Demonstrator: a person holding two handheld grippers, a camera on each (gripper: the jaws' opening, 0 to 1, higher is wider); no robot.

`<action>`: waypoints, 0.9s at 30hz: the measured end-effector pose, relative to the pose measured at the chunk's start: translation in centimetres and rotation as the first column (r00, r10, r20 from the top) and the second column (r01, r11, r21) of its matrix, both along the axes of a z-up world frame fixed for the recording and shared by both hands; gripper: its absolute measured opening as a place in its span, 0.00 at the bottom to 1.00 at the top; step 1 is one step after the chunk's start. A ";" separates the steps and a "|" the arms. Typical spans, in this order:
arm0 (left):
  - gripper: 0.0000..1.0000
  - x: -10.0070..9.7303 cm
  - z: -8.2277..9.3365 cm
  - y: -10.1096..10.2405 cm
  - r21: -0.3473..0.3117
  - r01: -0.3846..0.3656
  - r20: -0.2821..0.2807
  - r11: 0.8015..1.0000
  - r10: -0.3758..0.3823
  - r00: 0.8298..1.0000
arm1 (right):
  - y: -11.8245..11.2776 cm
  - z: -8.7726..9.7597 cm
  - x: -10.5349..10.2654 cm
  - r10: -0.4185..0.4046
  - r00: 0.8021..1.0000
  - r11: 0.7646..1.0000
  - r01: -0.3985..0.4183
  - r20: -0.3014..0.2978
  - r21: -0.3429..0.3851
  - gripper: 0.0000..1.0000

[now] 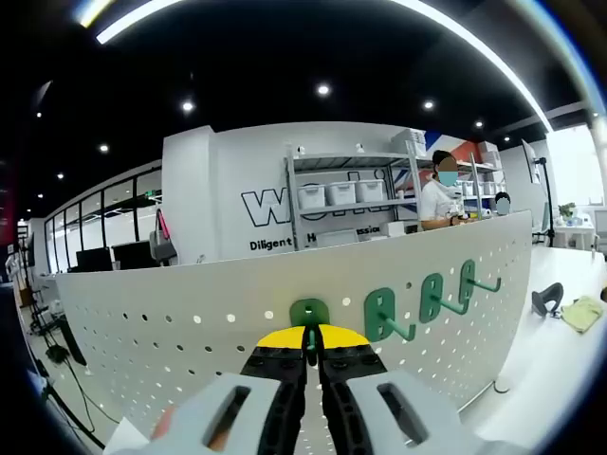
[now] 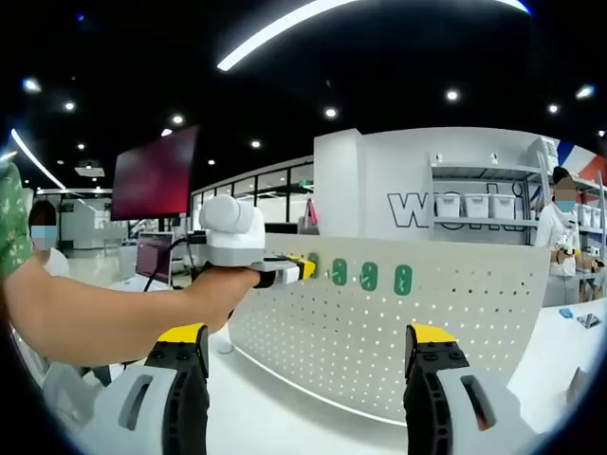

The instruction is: Insert the hook assembly into the mounting plate slot until the hook locks in place.

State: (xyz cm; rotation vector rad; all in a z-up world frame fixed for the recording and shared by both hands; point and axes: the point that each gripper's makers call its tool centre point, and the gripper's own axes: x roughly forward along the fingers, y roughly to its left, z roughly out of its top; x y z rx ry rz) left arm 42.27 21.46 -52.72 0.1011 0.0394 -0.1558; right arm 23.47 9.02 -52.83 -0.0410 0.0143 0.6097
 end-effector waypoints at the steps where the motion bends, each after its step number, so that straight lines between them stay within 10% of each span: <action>1: 0.03 0.0 0.0 0.0 0.004 -0.002 0.000 1.000 0.002 1.000 | 0.0 -0.1 0.0 0.001 1.000 1.000 -0.001 -0.001 -0.002 0.87; 27: 0.04 -0.4 -0.2 -0.3 -0.090 -0.072 -0.057 0.993 0.067 0.996 | 0.4 -1.2 0.1 0.023 1.000 1.000 -0.023 -0.018 -0.004 0.86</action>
